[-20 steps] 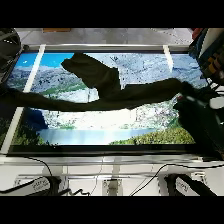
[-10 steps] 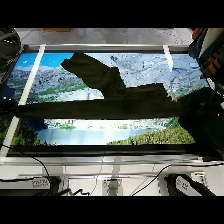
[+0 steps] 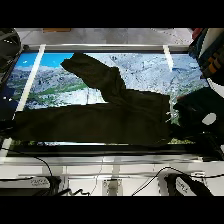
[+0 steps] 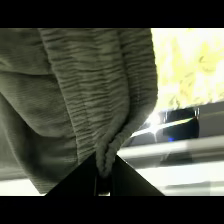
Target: Fold the clothes and pants, and hang the long-sleeved shirts on hangers.
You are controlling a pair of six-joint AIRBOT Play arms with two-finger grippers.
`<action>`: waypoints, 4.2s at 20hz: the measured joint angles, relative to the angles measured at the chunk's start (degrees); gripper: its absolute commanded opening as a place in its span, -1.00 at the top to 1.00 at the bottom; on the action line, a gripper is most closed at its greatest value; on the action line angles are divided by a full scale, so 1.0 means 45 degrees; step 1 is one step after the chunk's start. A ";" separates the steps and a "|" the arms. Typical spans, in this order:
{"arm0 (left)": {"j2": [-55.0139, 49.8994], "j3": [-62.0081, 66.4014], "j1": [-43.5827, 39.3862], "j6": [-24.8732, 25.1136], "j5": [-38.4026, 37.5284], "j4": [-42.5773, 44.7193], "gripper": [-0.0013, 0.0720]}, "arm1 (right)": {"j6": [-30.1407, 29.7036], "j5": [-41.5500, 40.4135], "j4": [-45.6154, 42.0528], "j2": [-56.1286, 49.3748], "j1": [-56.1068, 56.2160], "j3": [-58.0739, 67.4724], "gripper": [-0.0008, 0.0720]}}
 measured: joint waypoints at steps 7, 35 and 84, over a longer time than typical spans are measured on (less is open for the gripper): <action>0.0000 -0.0277 0.0845 0.0277 0.0262 0.0491 -0.93 | 0.0364 0.0767 0.0015 0.0821 0.0957 -0.0427 -0.85; 0.1729 0.2220 -0.3575 -0.2302 0.4775 0.0000 -0.54 | -0.2662 -0.0457 0.2613 -0.8267 -0.1219 0.8466 -0.73; -0.5047 0.2225 -1.2259 -0.3745 1.5990 -1.5650 0.06 | -0.6834 0.0432 0.6989 -1.0312 -0.1088 0.7927 0.87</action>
